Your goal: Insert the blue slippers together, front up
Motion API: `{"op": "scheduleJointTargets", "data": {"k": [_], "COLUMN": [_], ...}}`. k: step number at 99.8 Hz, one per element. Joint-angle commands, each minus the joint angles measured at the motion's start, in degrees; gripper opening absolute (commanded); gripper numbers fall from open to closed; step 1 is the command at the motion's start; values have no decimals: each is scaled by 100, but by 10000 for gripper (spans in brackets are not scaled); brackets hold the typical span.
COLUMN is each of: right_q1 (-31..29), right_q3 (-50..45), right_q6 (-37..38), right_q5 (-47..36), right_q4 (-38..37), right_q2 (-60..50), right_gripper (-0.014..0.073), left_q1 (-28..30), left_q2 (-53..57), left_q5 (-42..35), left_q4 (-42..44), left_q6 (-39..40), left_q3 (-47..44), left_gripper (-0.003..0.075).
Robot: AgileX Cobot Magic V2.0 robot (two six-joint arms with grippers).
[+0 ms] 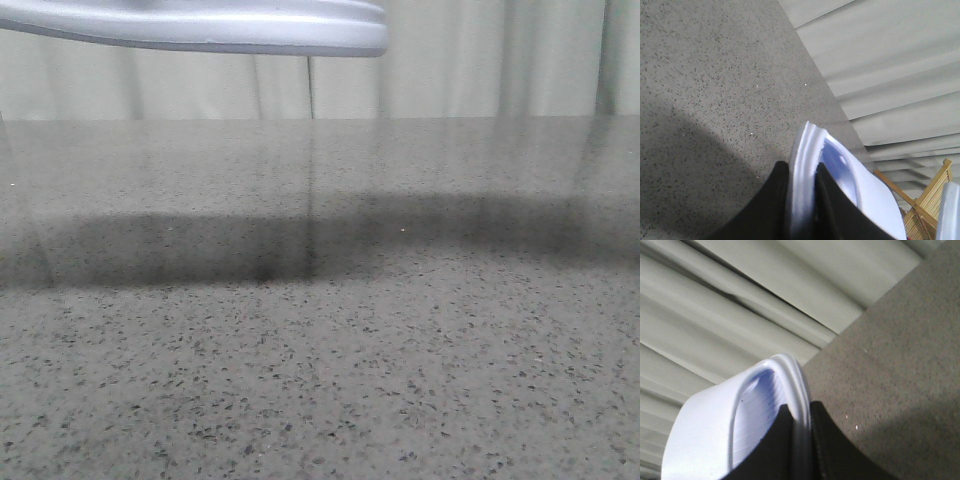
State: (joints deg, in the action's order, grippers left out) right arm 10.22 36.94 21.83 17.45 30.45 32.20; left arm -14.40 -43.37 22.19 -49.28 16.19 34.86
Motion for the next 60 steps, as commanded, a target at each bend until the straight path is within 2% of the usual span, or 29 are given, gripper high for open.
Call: {"op": "scheduleJointTargets", "data": {"k": [1,32,60], "right_q1": [-15,-15,-15], "right_q3": [216,204,204], "right_q6": [-25,-48,-71], "right_q5": [42,543,785], "right_q4": [248,293,371], "right_q2": [-44,-44,-44], "right_gripper": [-107,-107,-107], "left_q1": [-42,-53,-53], "left_q2": [-9,-9,-9], "left_q5": [-253,69,358], "left_q4": [-203,-481,-1696], "left_q6": [13,-41,-1148], "left_q3": [152,152,152], "left_gripper": [16,16,16]}}
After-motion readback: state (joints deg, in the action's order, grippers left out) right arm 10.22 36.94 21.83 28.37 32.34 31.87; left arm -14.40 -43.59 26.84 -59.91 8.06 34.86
